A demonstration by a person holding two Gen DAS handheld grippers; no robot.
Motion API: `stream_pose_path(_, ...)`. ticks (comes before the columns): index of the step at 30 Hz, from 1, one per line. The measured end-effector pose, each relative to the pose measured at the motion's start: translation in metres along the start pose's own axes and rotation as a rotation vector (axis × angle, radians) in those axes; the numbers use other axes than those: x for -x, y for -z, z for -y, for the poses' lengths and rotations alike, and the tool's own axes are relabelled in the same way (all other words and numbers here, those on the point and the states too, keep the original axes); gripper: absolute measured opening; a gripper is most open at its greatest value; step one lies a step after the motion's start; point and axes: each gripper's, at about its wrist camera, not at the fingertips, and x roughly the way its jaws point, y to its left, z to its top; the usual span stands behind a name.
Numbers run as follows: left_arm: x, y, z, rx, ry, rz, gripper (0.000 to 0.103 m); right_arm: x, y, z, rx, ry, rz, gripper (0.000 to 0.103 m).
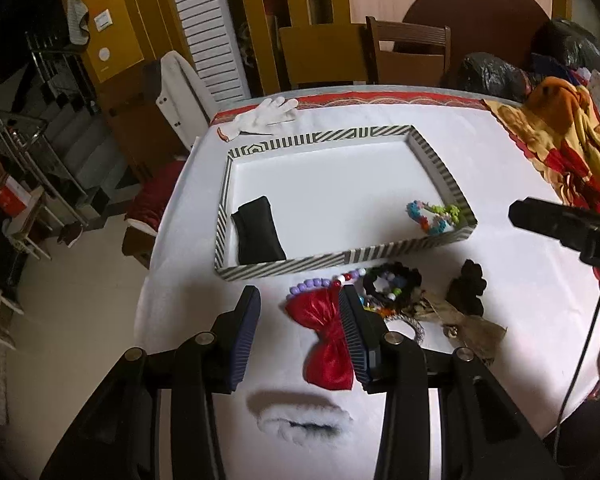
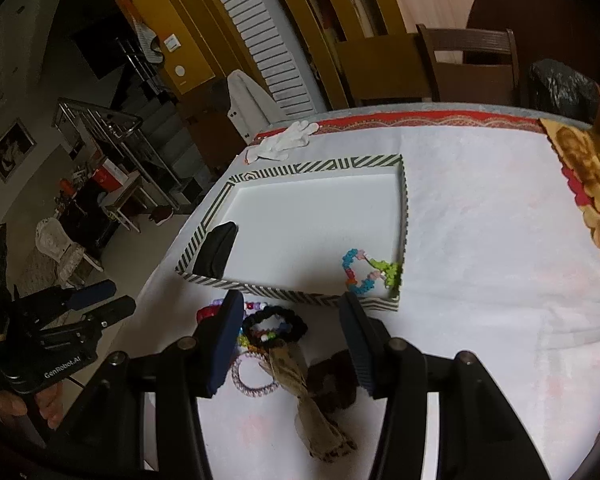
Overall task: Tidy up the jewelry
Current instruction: 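Move left tool to red satin bow while right tool approaches brown hair bows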
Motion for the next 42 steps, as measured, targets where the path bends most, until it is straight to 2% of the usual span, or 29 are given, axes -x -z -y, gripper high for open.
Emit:
stream_pose_path(3,0.009,0.007,0.007,0.018,-0.018,0.036,0.053,0.011,0.003,0.004,0.001,0.004,0.005,0.052)
stream_pose_path(7,0.012,0.018,0.005,0.096,0.015,0.050,0.053,0.022,0.009,0.010,-0.004,0.013,0.008,0.053)
stream_pose_path(10,0.011,0.028,0.005,0.120,-0.006,0.071,0.053,0.029,0.013,0.014,-0.004,0.019,0.009,0.054)
stream_pose_path(12,0.009,0.031,0.006,0.126,-0.015,0.059,0.053,0.031,0.016,0.016,-0.007,0.019,0.010,0.056)
stream_pose_path(16,0.006,0.036,0.000,0.164,0.045,0.022,0.053,0.030,0.022,0.017,-0.019,0.013,-0.004,0.056)
stream_pose_path(22,0.003,0.039,-0.005,0.221,0.096,-0.042,0.053,0.027,0.027,0.007,0.006,0.007,-0.018,0.057)
stream_pose_path(30,0.001,0.038,-0.011,0.223,0.077,-0.039,0.054,0.025,0.027,-0.006,0.030,-0.005,-0.018,0.059)
stream_pose_path(35,-0.010,0.036,-0.022,0.233,0.122,-0.094,0.054,0.024,0.027,-0.008,0.031,-0.007,-0.017,0.059)
stream_pose_path(37,-0.013,0.036,-0.029,0.249,0.158,-0.105,0.054,0.023,0.027,-0.009,0.038,-0.005,-0.018,0.059)
stream_pose_path(42,-0.017,0.036,-0.039,0.258,0.192,-0.121,0.054,0.018,0.031,-0.008,0.047,0.002,-0.038,0.059)
